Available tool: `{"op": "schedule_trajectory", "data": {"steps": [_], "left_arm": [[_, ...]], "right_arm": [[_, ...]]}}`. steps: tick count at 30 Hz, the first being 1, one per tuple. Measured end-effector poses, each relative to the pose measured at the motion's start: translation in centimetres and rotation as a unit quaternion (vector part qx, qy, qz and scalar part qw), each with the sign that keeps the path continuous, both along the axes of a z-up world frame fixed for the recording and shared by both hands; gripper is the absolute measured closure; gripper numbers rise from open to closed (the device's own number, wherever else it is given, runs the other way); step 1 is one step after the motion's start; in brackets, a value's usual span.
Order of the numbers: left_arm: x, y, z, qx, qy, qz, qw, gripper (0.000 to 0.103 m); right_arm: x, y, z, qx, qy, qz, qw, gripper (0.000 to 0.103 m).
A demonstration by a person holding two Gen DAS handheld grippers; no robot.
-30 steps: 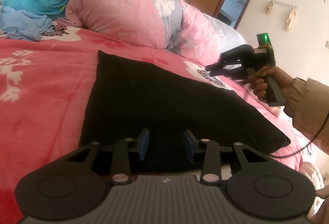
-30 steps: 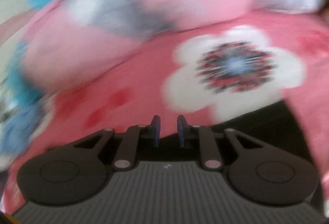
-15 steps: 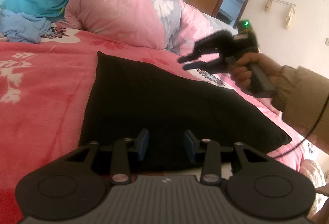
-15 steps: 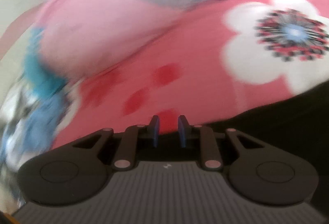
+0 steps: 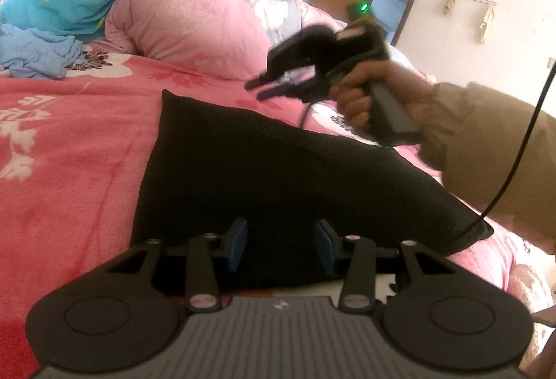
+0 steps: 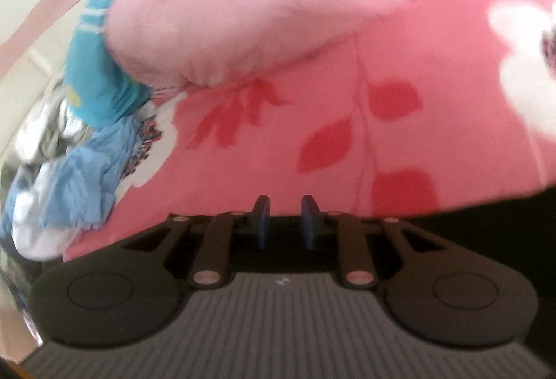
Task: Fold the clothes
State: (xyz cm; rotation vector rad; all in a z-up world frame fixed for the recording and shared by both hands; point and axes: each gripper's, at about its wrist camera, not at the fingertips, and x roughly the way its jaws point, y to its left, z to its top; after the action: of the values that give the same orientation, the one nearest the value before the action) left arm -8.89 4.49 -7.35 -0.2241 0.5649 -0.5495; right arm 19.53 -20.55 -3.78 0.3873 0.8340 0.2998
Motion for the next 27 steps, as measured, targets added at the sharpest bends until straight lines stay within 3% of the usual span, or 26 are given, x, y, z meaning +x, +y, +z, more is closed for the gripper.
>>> {"op": "schedule_trajectory", "data": {"steps": [2, 6, 9, 11, 13, 17, 21, 23, 27], "left_arm": [[0.1, 0.0, 0.0, 0.000, 0.001, 0.000, 1.0000, 0.058], [0.0, 0.0, 0.0, 0.001, 0.000, 0.000, 1.0000, 0.058], [-0.1, 0.0, -0.1, 0.002, -0.001, 0.000, 1.0000, 0.059], [-0.1, 0.1, -0.2, 0.001, -0.001, 0.000, 1.0000, 0.059], [0.0, 0.1, -0.2, 0.001, -0.001, 0.000, 1.0000, 0.059], [0.0, 0.1, -0.2, 0.001, -0.001, -0.001, 1.0000, 0.058], [0.0, 0.2, -0.3, 0.002, -0.005, -0.002, 1.0000, 0.058], [0.0, 0.3, -0.4, -0.002, -0.007, -0.003, 1.0000, 0.059], [-0.2, 0.3, -0.5, -0.005, -0.010, -0.001, 0.9999, 0.058]], "right_arm": [[-0.8, 0.9, 0.9, 0.013, -0.005, 0.050, 0.999, 0.083], [-0.3, 3.8, -0.2, 0.044, 0.054, 0.141, 0.988, 0.083], [1.5, 6.2, -2.2, 0.014, 0.075, 0.144, 0.987, 0.084], [2.4, 6.4, -1.5, 0.000, 0.050, 0.103, 0.993, 0.086], [2.9, 6.3, -0.2, -0.023, 0.019, 0.063, 0.998, 0.082], [1.6, 6.8, 2.1, 0.007, 0.014, 0.137, 0.990, 0.082], [1.9, 9.4, 0.5, -0.006, 0.078, 0.206, 0.975, 0.080], [3.0, 10.2, -0.5, -0.009, 0.091, 0.192, 0.977, 0.082], [4.3, 8.8, 1.3, -0.020, 0.019, 0.093, 0.995, 0.079]]}}
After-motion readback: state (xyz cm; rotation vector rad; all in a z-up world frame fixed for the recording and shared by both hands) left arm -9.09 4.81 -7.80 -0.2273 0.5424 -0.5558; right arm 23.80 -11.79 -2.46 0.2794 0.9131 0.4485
